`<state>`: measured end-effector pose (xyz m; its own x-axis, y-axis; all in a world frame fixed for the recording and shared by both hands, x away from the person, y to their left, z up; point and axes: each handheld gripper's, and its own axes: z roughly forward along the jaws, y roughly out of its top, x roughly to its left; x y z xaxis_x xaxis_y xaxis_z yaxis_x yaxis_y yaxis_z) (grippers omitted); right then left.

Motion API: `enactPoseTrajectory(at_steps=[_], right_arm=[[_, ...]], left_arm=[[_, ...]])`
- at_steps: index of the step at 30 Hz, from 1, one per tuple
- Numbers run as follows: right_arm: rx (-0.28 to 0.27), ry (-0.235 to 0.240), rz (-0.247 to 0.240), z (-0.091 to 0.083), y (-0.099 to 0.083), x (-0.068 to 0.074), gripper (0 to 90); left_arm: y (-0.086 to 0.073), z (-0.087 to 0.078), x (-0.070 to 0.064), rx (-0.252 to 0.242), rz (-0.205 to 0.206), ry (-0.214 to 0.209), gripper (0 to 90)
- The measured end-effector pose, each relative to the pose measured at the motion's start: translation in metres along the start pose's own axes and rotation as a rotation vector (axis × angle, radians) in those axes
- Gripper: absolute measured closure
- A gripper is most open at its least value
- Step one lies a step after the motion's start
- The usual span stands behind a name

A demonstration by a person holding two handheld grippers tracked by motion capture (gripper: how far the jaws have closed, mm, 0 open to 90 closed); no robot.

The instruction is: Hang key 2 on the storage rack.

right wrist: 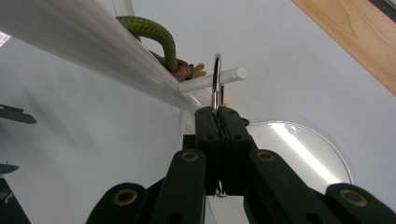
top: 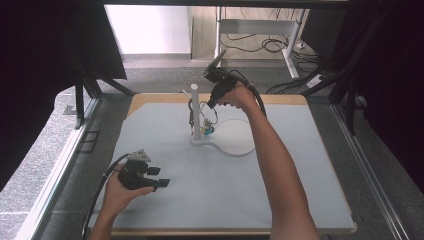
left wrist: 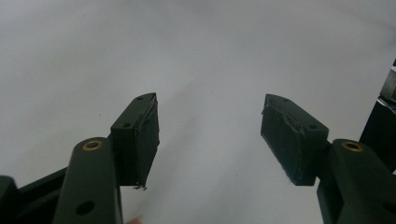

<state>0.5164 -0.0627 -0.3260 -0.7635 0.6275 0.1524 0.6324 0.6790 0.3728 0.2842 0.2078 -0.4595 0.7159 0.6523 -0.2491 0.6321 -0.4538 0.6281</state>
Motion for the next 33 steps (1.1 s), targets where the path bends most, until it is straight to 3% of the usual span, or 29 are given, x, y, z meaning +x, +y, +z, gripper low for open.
enactPoseTrajectory(at_steps=[13, 15, 20, 27, 33], right_arm=[[0.035, 0.040, -0.007, 0.015, -0.003, 0.005, 86.6], [0.041, 0.050, -0.008, 0.019, -0.004, 0.006, 80.6], [0.036, 0.043, 0.005, 0.014, -0.006, 0.010, 78.0], [-0.029, 0.008, 0.016, -0.007, -0.027, 0.014, 66.6], [-0.124, -0.019, 0.011, -0.029, -0.068, 0.019, 56.8]], left_arm=[[0.001, 0.001, -0.001, 0.006, 0.005, -0.004, 37.0], [0.001, 0.001, -0.001, 0.003, 0.006, -0.003, 37.1], [0.001, 0.001, -0.002, 0.006, 0.006, -0.007, 37.1], [0.002, 0.002, -0.003, 0.006, 0.010, -0.010, 37.1], [0.003, 0.003, -0.005, 0.013, 0.013, -0.009, 36.9]])
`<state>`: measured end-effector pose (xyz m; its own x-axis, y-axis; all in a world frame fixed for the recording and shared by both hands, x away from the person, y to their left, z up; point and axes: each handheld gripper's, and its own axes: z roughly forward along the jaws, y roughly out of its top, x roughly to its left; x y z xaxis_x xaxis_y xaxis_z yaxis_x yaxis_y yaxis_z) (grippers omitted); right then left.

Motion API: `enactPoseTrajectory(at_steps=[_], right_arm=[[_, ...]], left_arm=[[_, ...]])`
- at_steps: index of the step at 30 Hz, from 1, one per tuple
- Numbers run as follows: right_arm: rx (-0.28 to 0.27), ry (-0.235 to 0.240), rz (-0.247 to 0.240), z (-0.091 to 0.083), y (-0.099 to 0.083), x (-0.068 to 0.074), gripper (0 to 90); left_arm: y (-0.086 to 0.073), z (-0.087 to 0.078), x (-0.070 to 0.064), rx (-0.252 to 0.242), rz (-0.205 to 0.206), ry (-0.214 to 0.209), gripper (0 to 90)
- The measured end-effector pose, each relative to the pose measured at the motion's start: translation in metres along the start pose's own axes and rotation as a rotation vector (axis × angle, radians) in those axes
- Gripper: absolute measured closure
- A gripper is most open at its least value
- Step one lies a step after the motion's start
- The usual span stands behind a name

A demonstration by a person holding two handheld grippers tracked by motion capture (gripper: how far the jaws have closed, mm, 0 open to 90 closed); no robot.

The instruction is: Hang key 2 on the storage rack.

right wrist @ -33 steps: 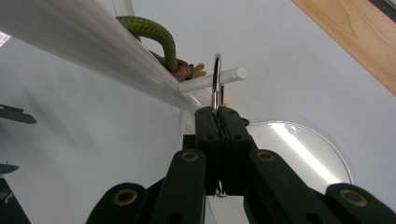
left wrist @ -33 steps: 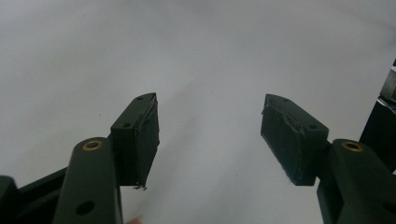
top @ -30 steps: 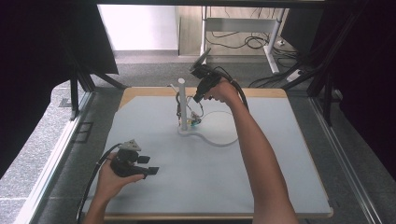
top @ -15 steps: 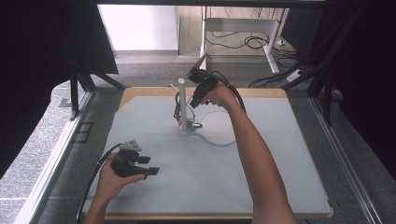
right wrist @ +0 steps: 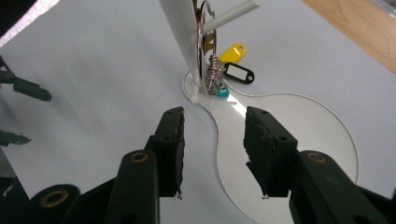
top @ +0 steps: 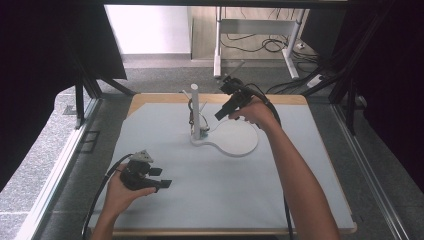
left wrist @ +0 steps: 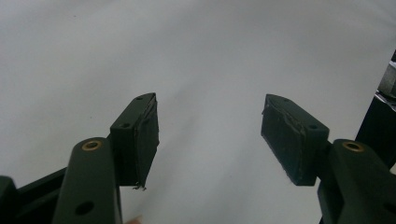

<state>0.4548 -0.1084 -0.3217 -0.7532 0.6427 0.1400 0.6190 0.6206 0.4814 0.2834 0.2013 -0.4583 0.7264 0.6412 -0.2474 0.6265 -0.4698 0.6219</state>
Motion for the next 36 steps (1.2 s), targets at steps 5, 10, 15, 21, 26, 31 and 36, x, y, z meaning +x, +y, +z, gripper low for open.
enactPoseTrajectory(at_steps=[5, 10, 15, 21, 26, 31, 36], right_arm=[[-0.079, 0.014, -0.017, -0.022, -0.039, 0.002, 52.4], [-0.158, 0.042, -0.049, -0.036, -0.094, 0.005, 49.7], [-0.223, 0.025, -0.044, -0.031, -0.153, 0.006, 49.1], [-0.269, 0.025, -0.028, -0.007, -0.208, 0.005, 47.4], [-0.310, 0.015, 0.007, 0.008, -0.233, 0.001, 47.1], [-0.336, -0.005, 0.027, 0.011, -0.238, -0.001, 46.4], [-0.387, -0.028, 0.018, 0.007, -0.243, 0.003, 41.1]], left_arm=[[0.003, 0.001, -0.001, 0.017, 0.010, 0.014, 36.8], [0.006, 0.003, -0.002, 0.028, 0.017, 0.024, 36.7], [0.006, 0.006, -0.001, 0.023, -0.002, 0.042, 36.6], [0.005, 0.005, -0.003, 0.043, 0.002, 0.057, 36.4], [0.002, 0.005, -0.008, 0.052, 0.006, 0.072, 36.2], [0.001, 0.005, -0.010, 0.056, 0.011, 0.070, 36.0], [0.001, 0.003, -0.009, 0.050, 0.012, 0.068, 35.8]])
